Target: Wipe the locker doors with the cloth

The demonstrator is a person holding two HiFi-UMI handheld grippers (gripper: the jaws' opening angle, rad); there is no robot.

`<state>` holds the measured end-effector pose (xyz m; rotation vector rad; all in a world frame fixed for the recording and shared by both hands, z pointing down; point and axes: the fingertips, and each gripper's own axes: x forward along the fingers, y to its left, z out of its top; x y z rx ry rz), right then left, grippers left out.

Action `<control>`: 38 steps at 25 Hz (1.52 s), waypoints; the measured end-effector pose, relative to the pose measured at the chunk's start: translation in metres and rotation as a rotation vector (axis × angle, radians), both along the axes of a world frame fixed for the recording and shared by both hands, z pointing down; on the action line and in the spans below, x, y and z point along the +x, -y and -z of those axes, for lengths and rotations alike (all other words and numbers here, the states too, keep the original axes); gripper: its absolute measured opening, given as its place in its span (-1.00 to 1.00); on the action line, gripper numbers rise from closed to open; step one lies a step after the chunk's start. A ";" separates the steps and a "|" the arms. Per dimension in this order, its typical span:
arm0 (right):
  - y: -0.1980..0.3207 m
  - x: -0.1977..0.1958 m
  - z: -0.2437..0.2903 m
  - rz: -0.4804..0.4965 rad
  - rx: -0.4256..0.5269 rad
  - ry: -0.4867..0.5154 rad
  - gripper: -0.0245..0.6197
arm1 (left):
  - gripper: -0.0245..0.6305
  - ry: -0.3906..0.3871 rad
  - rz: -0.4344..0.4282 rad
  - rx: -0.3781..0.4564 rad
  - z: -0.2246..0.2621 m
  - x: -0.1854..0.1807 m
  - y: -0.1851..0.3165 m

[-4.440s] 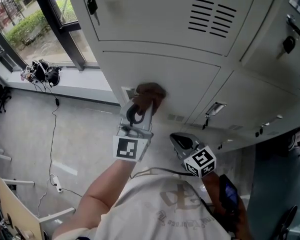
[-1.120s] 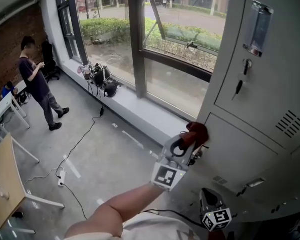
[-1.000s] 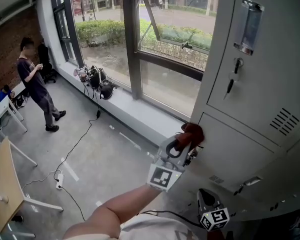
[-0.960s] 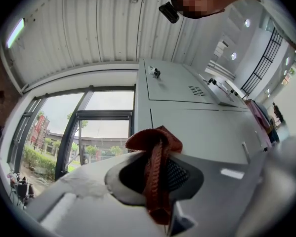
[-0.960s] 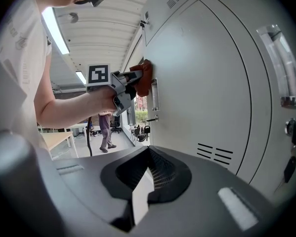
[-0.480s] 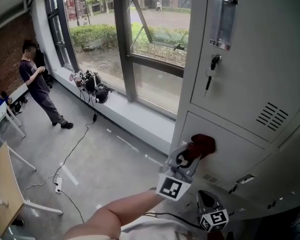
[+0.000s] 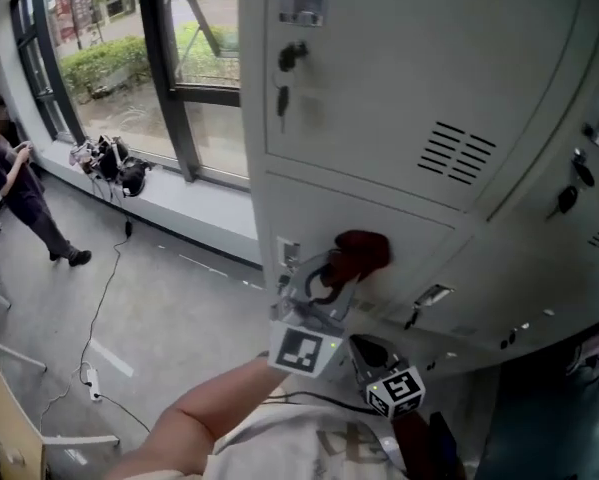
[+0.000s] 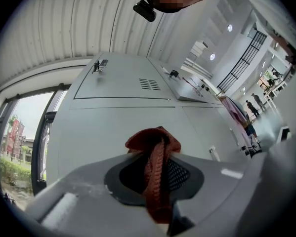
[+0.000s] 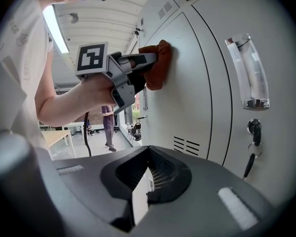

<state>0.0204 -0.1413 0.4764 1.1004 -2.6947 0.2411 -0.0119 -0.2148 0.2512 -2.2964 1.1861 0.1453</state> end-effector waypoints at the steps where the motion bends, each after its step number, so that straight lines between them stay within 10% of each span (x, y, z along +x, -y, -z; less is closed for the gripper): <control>1: 0.000 0.000 0.001 0.002 -0.001 -0.001 -0.90 | -0.71 0.018 -0.001 -0.001 0.000 0.003 0.001; 8: 0.002 0.022 0.000 -0.018 -0.002 0.015 -0.90 | -0.71 -0.041 -0.043 -0.171 -0.024 0.047 0.002; 22: -0.001 0.036 0.004 -0.062 0.006 0.028 -0.90 | -0.72 -0.030 -0.163 -0.132 -0.004 0.097 -0.010; 33: -0.001 0.011 0.004 -0.037 0.004 0.025 -0.90 | -0.71 -0.065 -0.081 -0.086 0.001 0.037 0.003; 38: 0.001 -0.004 0.005 -0.004 0.005 0.010 -0.90 | -0.71 -0.238 -0.039 -0.160 -0.001 -0.011 0.014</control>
